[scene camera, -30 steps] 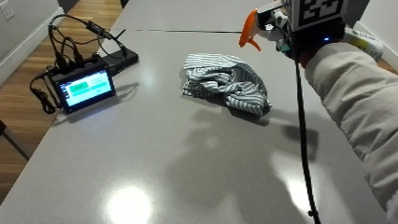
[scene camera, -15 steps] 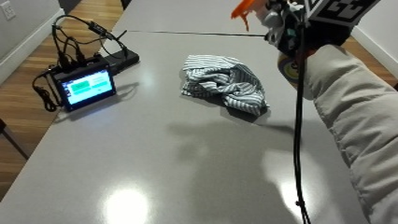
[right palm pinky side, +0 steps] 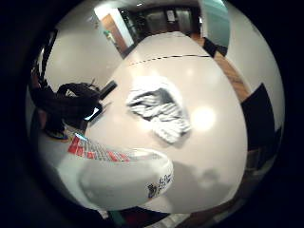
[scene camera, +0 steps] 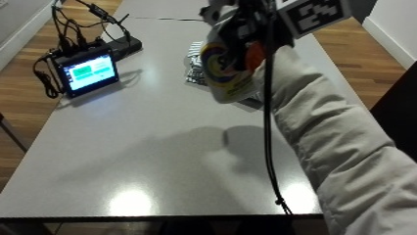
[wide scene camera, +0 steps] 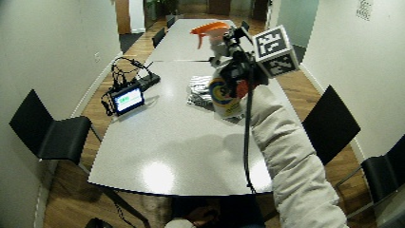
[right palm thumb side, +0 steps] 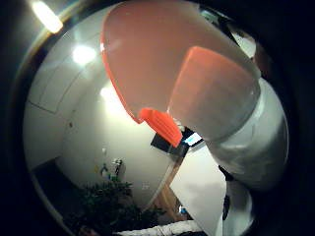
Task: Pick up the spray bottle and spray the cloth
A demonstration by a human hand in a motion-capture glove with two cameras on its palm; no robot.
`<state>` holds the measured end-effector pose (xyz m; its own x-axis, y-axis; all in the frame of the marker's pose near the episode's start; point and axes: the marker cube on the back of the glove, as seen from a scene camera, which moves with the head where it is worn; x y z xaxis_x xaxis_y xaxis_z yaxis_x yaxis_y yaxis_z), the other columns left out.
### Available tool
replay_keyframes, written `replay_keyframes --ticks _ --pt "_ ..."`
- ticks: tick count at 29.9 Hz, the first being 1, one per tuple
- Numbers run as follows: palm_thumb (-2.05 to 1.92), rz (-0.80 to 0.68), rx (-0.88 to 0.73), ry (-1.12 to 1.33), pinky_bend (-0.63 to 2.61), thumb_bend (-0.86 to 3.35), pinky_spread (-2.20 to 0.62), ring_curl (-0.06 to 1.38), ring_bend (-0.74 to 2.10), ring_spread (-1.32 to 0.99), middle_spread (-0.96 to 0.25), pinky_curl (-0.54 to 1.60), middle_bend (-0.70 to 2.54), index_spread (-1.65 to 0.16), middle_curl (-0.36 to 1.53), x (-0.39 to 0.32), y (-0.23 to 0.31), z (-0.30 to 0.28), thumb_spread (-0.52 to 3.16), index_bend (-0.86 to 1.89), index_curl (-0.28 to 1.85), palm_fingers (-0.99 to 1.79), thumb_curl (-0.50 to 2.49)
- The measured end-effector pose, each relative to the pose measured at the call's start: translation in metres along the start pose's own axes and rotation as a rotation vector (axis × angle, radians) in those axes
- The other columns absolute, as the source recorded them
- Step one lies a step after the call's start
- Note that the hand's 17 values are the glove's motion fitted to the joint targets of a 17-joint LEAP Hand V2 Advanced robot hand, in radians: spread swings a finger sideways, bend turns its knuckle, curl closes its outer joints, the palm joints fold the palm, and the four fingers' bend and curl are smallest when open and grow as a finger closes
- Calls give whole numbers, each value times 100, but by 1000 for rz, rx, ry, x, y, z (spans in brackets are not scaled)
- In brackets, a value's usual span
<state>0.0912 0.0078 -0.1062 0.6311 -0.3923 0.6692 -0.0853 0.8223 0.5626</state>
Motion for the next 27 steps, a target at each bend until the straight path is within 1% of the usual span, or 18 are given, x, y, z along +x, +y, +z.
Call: replay_keyframes --ticks 4,9,11,15,19,21,22,23,25,27 --pt "116 -27 -81 -144 54 -3 -27 51 46 -20 -17 46 33 -27 55 -37 29 53 31 15 49 116 73" --pt "118 18 -238 -443 54 -2 -27 51 46 -20 -17 46 30 -27 55 -81 90 139 35 13 48 110 73" --pt "118 34 -274 -505 54 -2 -27 50 45 -19 -16 47 29 -27 55 -90 107 162 39 12 47 107 72" --pt "118 11 -298 -481 53 -2 -26 50 44 -19 -16 47 27 -27 55 -96 123 192 45 11 46 105 71" --pt "117 -39 -316 -455 53 -2 -26 50 43 -18 -16 47 26 -27 55 -104 130 202 53 10 44 106 70" --pt "116 -61 -364 -451 52 -3 -25 50 44 -18 -15 46 25 -27 55 -104 134 203 57 9 43 106 69" --pt "114 -78 -401 -449 48 -3 -24 50 46 -17 -15 45 26 -27 55 -103 138 202 60 8 42 102 68" --pt "112 -98 -445 -450 40 -4 -21 51 46 -17 -16 44 28 -27 56 -101 142 198 63 8 41 92 67" --pt "109 -137 -539 -473 31 -4 -17 51 37 -15 -15 45 34 -28 58 -97 153 182 68 7 42 54 65" --pt "110 -150 -624 -527 32 -3 -13 53 34 -14 -13 47 34 -29 58 -94 166 155 71 8 42 35 65"
